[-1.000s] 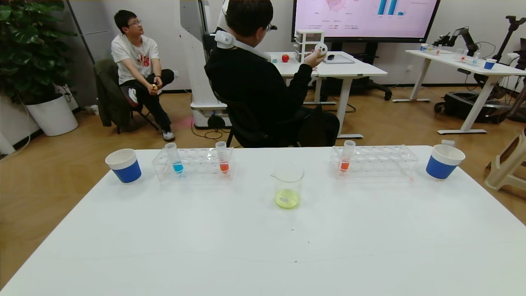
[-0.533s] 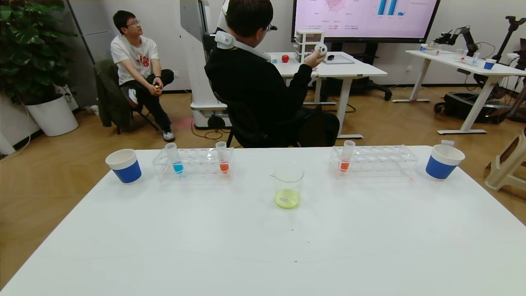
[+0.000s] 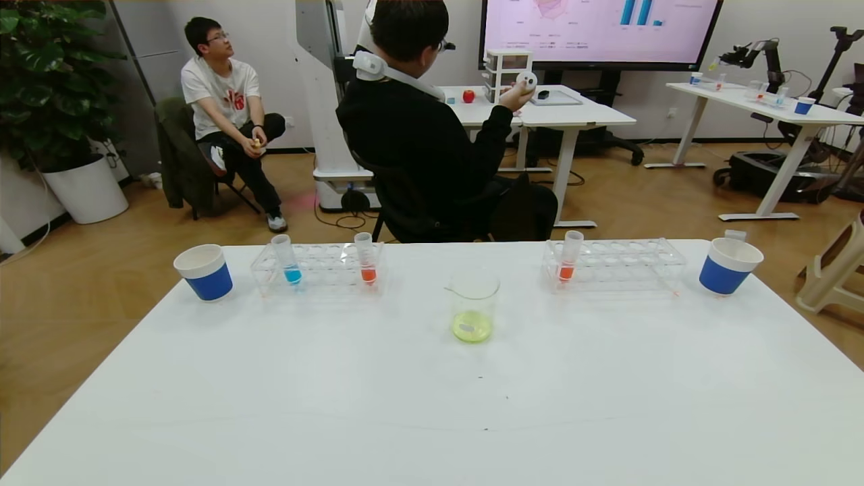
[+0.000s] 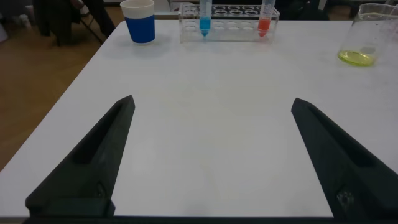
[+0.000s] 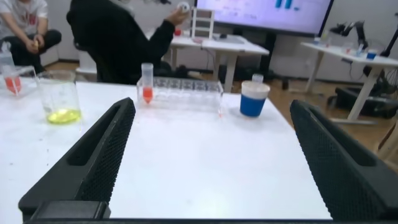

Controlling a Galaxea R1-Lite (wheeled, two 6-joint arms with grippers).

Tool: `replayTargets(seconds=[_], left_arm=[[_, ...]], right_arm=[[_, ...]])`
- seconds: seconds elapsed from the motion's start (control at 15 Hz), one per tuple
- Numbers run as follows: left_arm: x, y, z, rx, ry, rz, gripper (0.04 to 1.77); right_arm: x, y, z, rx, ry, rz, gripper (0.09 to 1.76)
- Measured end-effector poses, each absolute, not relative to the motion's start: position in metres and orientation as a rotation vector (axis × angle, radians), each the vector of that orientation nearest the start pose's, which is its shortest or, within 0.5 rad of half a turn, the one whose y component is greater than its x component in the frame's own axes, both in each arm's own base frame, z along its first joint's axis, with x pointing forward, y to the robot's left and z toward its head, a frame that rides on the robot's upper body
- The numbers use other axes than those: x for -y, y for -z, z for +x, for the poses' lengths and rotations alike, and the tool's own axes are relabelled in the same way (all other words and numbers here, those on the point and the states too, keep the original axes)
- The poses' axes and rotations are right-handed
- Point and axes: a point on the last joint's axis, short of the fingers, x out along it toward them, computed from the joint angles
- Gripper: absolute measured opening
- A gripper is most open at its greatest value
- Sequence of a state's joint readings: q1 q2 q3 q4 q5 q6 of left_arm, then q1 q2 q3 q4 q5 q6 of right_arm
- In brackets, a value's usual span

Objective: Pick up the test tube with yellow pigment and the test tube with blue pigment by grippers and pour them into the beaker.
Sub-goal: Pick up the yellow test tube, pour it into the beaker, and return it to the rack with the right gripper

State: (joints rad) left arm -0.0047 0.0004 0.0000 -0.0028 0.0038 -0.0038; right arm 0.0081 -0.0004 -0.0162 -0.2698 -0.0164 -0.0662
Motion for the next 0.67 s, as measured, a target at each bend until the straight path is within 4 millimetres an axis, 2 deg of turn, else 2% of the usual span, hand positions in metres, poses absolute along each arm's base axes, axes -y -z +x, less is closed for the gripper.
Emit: replayTargets(seconds=[0.27,0.53,0.67], left_arm=[[0.0,-0.076,-0.023,0.002,0.001,-0.002,1.75],[0.0,-0.079,-0.024,0.02,0.004,-0.002,1.75],[0.0,-0.1,-0.029,0.076,0.012,0.006,1.75]], right_arm=[[0.0,-0.076,-0.023,-0.001,-0.009,-0.061,1.74],[0.0,-0.075,-0.023,-0.007,-0.01,-0.047,1.74],[0.0,-0.075,-0.023,-0.007,-0.01,-0.047,1.74]])
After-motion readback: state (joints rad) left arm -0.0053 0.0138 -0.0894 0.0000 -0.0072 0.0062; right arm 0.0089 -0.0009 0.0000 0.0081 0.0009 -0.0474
